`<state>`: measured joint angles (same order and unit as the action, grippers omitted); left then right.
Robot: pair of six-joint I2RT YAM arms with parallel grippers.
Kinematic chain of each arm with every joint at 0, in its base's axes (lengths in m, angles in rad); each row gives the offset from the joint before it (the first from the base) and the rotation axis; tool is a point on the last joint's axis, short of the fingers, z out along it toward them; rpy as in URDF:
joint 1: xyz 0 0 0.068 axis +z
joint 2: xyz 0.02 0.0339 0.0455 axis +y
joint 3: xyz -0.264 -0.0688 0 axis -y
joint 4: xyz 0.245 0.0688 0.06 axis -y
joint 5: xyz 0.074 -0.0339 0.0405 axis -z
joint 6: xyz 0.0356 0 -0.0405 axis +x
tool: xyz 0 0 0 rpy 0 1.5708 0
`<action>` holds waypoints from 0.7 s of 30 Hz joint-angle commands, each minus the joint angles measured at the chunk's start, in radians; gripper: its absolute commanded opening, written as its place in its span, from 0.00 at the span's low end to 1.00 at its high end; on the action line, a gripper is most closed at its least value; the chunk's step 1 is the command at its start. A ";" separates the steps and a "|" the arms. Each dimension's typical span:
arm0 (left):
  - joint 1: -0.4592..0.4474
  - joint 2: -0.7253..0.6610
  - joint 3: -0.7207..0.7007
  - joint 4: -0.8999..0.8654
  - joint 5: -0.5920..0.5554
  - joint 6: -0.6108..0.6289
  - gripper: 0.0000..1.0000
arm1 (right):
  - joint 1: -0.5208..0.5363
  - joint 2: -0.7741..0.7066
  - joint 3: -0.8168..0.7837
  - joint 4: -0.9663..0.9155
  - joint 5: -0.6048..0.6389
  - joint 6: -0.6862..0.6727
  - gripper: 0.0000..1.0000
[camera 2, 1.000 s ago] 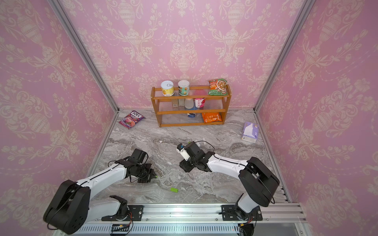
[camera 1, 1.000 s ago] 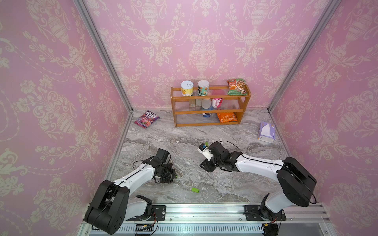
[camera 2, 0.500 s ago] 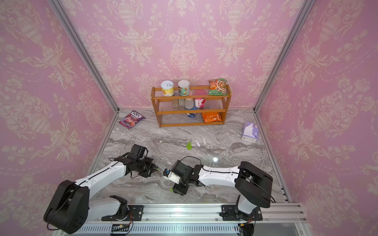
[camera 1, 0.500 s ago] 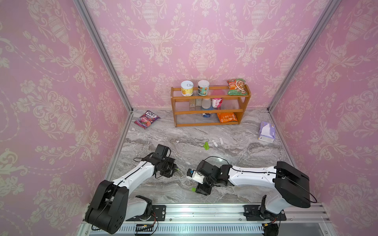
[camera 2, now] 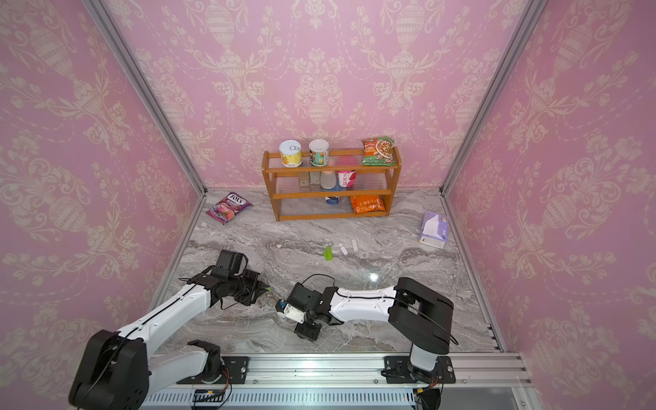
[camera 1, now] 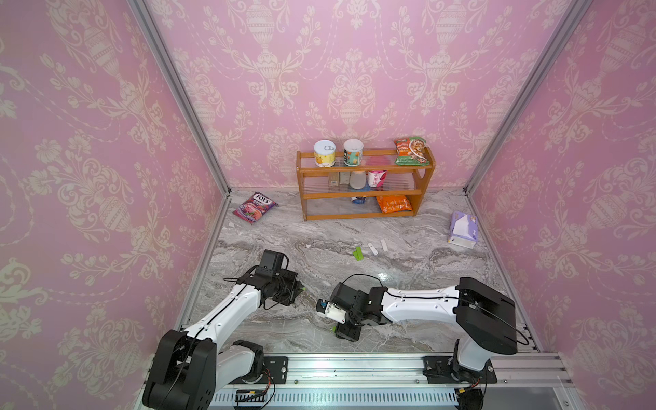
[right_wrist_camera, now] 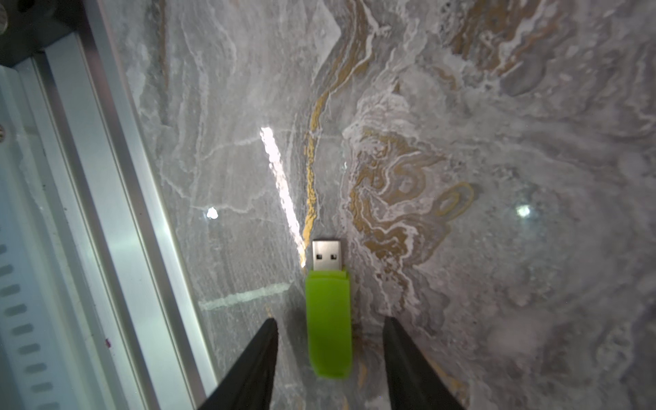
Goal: Close the usb drive cover
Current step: Pick up the cover from the center of the board, then pick up the USB drive from the center of the board.
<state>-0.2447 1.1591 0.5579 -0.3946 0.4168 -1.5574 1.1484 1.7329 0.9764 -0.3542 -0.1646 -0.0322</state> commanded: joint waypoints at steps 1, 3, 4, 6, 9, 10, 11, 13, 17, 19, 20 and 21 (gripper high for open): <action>0.012 0.009 -0.006 -0.032 0.017 0.033 0.00 | 0.011 0.016 0.020 -0.064 0.014 -0.024 0.50; 0.013 0.022 -0.007 -0.020 0.026 0.033 0.00 | 0.012 0.021 0.030 -0.083 0.009 -0.027 0.49; 0.014 0.031 -0.007 -0.015 0.031 0.032 0.00 | 0.011 0.026 0.036 -0.096 0.007 -0.030 0.49; 0.016 0.049 -0.006 -0.004 0.038 0.033 0.00 | 0.011 0.036 0.051 -0.126 0.009 -0.039 0.48; 0.016 0.076 -0.002 0.009 0.049 0.037 0.00 | 0.011 0.055 0.083 -0.182 0.022 -0.052 0.46; 0.017 0.084 0.000 0.012 0.050 0.040 0.00 | 0.011 0.060 0.093 -0.194 0.023 -0.054 0.45; 0.017 0.092 0.002 0.016 0.053 0.041 0.00 | 0.012 0.067 0.102 -0.207 0.019 -0.056 0.45; 0.019 0.104 0.004 0.022 0.059 0.044 0.00 | 0.014 0.082 0.119 -0.232 0.020 -0.058 0.43; 0.024 0.109 0.007 0.022 0.066 0.052 0.00 | 0.027 0.107 0.156 -0.267 0.021 -0.056 0.42; 0.028 0.104 0.009 0.015 0.066 0.057 0.00 | 0.035 0.119 0.171 -0.279 0.026 -0.055 0.41; 0.031 0.099 0.011 0.009 0.066 0.060 0.00 | 0.041 0.128 0.180 -0.289 0.036 -0.054 0.40; 0.032 0.095 0.011 0.004 0.066 0.061 0.00 | 0.046 0.139 0.189 -0.301 0.048 -0.055 0.40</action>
<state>-0.2249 1.2640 0.5583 -0.3733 0.4667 -1.5307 1.1748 1.8317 1.1442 -0.5785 -0.1364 -0.0792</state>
